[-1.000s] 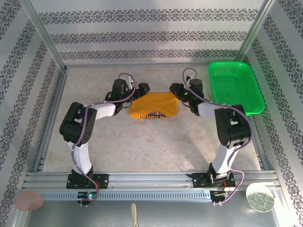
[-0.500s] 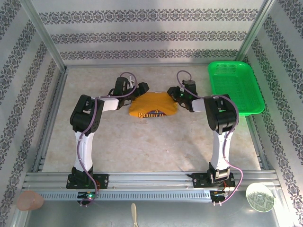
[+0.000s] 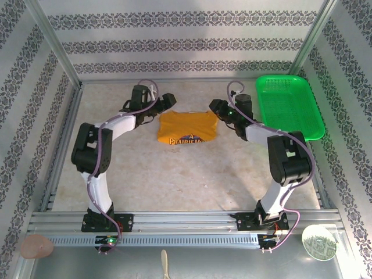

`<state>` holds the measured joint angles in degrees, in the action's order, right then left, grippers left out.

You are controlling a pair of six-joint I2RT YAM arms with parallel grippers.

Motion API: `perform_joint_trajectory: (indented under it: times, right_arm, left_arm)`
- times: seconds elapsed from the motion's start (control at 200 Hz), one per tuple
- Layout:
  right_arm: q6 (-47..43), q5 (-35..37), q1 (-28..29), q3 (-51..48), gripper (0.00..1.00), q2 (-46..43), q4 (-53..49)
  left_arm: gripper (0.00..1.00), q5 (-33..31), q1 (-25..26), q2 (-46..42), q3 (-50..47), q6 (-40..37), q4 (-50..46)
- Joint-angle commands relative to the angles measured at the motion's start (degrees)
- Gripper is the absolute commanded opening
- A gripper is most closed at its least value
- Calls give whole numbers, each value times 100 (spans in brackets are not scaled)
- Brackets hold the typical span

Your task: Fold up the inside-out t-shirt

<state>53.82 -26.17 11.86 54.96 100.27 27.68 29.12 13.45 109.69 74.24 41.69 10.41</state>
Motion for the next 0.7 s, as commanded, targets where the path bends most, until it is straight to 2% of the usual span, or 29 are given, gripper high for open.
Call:
perform_joint_trajectory:
  times: [0.0,0.105,0.22,0.555,0.659,0.694]
  right_arm:
    - [-188,85,150,-387,32,-51,-243]
    - [-198,190,289,-603,32,32,-196]
    - [-191,274,435,-734,31,230,-128]
    - [-118,479,643,-941,29,652,18]
    - [-88,510,698,-956,29,661,45]
    - [-72,517,712,-956,29,652,54]
  left_arm:
    - [91,-393,-109,-305,-77,-628,-1429]
    - [91,-586,-128,-284,-51,-902,-2215]
    - [91,-607,-143,-111,-55,-1128,-2645]
    - [90,614,115,535,13,-1102,-2272]
    - [82,833,227,598,-123,-877,-1862]
    - [75,885,240,607,-174,-792,-1705]
